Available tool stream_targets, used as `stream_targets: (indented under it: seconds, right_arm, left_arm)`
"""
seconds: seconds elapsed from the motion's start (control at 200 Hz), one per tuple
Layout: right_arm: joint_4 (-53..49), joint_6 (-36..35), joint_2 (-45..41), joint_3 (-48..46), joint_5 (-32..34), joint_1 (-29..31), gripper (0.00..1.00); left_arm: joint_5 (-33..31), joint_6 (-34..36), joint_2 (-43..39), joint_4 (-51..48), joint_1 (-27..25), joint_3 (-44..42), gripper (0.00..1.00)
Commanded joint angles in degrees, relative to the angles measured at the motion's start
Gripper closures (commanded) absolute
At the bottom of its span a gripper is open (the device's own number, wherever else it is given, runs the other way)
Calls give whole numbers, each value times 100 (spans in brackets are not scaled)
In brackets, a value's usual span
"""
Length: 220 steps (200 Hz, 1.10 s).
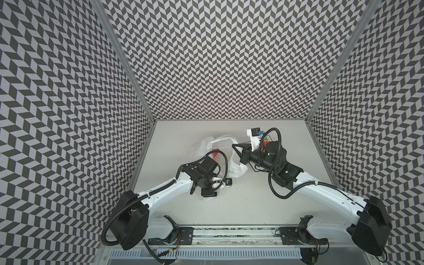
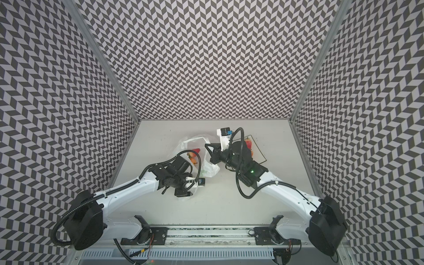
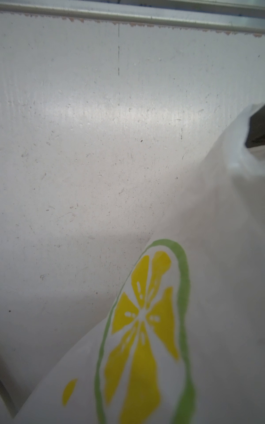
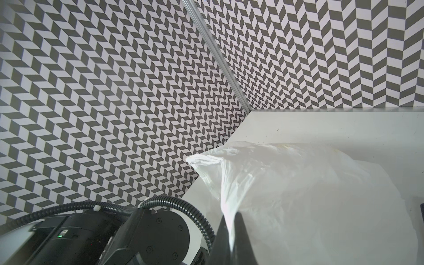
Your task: Take the fake fruits out of the plastic bag
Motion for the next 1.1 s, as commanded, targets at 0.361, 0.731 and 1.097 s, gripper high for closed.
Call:
stream_targets:
  seconds: [0.361,0.731,1.097]
  right_arm:
    - [-104,12,-86,53,614,7,100]
    - [-391,190,-63,-136,1332,8,100]
    - [-859,-11,-256,-45,1433,-109,57]
  left_arm:
    - [276,-475,-1419,-170,30,54,100]
    - [-1501,-3018,-4117,2270,30,-766,100]
    - [-1245,-5388,-5097,3643,-196,-1757,100]
